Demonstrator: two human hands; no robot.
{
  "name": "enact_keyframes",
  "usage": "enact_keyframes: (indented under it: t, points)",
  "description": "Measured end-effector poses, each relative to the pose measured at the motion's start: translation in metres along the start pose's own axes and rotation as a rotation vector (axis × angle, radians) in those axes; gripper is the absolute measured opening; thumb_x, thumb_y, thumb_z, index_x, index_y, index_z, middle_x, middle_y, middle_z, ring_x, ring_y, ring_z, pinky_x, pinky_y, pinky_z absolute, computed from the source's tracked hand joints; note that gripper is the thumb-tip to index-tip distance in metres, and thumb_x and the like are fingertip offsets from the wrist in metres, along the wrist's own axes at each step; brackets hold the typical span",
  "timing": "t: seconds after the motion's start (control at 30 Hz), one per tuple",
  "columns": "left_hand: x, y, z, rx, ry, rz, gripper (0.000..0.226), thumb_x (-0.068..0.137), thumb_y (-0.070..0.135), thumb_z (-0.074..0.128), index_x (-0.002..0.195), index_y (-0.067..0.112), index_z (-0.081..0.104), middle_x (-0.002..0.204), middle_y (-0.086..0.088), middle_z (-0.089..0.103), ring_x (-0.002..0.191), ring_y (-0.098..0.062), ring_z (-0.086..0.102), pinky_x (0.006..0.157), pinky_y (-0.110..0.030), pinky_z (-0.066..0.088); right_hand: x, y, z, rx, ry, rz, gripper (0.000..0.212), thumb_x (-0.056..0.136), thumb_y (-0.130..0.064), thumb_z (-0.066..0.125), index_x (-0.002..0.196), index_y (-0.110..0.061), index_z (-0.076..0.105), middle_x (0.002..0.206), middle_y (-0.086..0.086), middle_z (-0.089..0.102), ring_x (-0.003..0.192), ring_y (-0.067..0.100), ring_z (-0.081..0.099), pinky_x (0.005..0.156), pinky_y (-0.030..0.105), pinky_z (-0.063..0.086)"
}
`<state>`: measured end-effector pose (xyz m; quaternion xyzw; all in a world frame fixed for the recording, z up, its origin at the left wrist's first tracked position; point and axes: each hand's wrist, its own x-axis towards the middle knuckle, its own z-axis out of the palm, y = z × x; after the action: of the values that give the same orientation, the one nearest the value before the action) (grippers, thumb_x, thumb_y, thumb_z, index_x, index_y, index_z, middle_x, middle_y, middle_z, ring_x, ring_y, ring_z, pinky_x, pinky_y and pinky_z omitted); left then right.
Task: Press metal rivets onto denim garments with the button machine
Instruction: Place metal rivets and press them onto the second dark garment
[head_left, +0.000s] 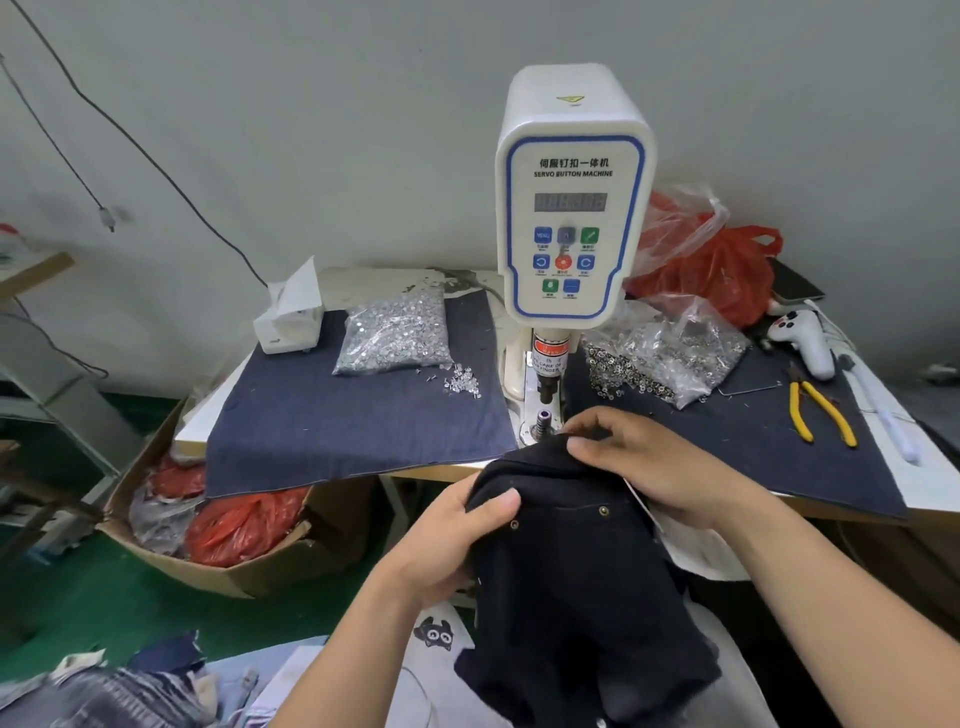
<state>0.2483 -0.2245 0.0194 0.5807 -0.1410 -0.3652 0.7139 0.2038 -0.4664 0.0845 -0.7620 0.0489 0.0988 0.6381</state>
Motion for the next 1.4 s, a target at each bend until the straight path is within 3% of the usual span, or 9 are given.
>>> enact_keyframes:
  t: [0.13, 0.37, 0.57, 0.73, 0.83, 0.9, 1.17, 1.3, 1.4]
  points:
    - [0.008, 0.011, -0.002, -0.048, 0.048, -0.009, 0.041, 0.097, 0.035, 0.075, 0.135, 0.021, 0.070, 0.139, -0.016, 0.068, 0.130, -0.036, 0.065, 0.107, -0.047, 0.053, -0.004, 0.005, -0.014, -0.282, -0.113, -0.117, 0.051, 0.078, -0.059, 0.077, 0.119, -0.045, 0.050, 0.135, -0.006, 0.054, 0.127, 0.010, 0.055, 0.108, 0.031, 0.042]
    - [0.015, 0.027, -0.005, 0.060, 0.132, -0.002, 0.036, 0.097, 0.031, 0.070, 0.131, 0.017, 0.070, 0.132, -0.016, 0.072, 0.127, -0.037, 0.066, 0.114, -0.056, 0.048, -0.012, 0.020, 0.003, -0.661, -0.047, -0.320, 0.033, 0.068, -0.069, 0.071, 0.096, -0.052, 0.061, 0.135, -0.029, 0.029, 0.133, 0.000, 0.027, 0.113, 0.030, 0.026]
    - [0.016, 0.031, -0.007, 0.167, 0.195, 0.032, 0.025, 0.088, 0.033, 0.077, 0.112, 0.027, 0.072, 0.116, -0.009, 0.077, 0.111, -0.027, 0.073, 0.097, -0.042, 0.057, -0.014, 0.032, 0.000, -0.516, -0.162, -0.171, 0.024, 0.084, -0.054, 0.069, 0.097, -0.041, 0.055, 0.108, -0.019, 0.050, 0.098, 0.006, 0.053, 0.091, 0.028, 0.047]
    - [0.020, 0.033, -0.012, 0.369, 0.169, 0.093, 0.047, 0.090, 0.034, 0.073, 0.123, 0.052, 0.044, 0.118, 0.008, 0.071, 0.098, -0.015, 0.072, 0.098, -0.039, 0.057, -0.014, 0.032, -0.007, -0.516, -0.203, -0.145, 0.015, 0.102, -0.036, 0.060, 0.095, -0.041, 0.047, 0.087, -0.025, 0.053, 0.075, 0.000, 0.048, 0.074, 0.020, 0.045]
    - [0.020, 0.030, -0.009, 0.561, 0.200, 0.205, 0.051, 0.097, 0.032, 0.071, 0.128, 0.052, 0.036, 0.131, 0.023, 0.056, 0.099, -0.011, 0.071, 0.097, -0.027, 0.054, -0.015, 0.026, -0.006, -0.469, -0.181, -0.160, 0.018, 0.102, -0.030, 0.060, 0.093, -0.038, 0.048, 0.086, -0.023, 0.053, 0.074, 0.003, 0.047, 0.072, 0.018, 0.042]
    - [0.019, 0.024, -0.009, 0.550, 0.219, 0.298, 0.045, 0.097, 0.028, 0.071, 0.128, 0.045, 0.043, 0.132, 0.014, 0.056, 0.102, -0.007, 0.068, 0.094, -0.023, 0.052, -0.018, 0.021, -0.002, -0.397, -0.142, -0.187, 0.021, 0.100, -0.023, 0.064, 0.092, -0.038, 0.052, 0.085, -0.024, 0.056, 0.074, 0.003, 0.049, 0.071, 0.016, 0.042]
    - [0.010, 0.015, -0.016, 0.264, 0.209, 0.297, 0.046, 0.096, 0.027, 0.074, 0.135, 0.025, 0.050, 0.130, -0.001, 0.066, 0.119, -0.027, 0.068, 0.099, -0.042, 0.059, -0.026, 0.014, 0.004, -0.238, -0.026, -0.226, 0.041, 0.087, -0.003, 0.075, 0.105, -0.036, 0.059, 0.092, -0.027, 0.061, 0.075, 0.001, 0.055, 0.069, 0.017, 0.047]
    - [0.010, 0.014, -0.016, 0.359, 0.174, 0.361, 0.008, 0.101, 0.019, 0.065, 0.108, 0.020, 0.066, 0.138, 0.012, 0.060, 0.132, -0.015, 0.059, 0.100, -0.024, 0.052, -0.026, 0.014, 0.001, -0.361, -0.004, -0.258, 0.040, 0.090, -0.011, 0.073, 0.104, -0.046, 0.060, 0.100, -0.022, 0.059, 0.078, 0.003, 0.053, 0.075, 0.016, 0.046]
    - [0.012, 0.017, -0.012, 0.484, 0.112, 0.324, 0.026, 0.106, 0.010, 0.056, 0.097, 0.024, 0.076, 0.139, 0.019, 0.054, 0.134, -0.005, 0.055, 0.100, -0.015, 0.046, -0.023, 0.016, 0.000, -0.526, -0.022, -0.255, 0.034, 0.092, -0.018, 0.072, 0.104, -0.049, 0.064, 0.103, -0.014, 0.054, 0.083, 0.007, 0.053, 0.079, 0.013, 0.043]
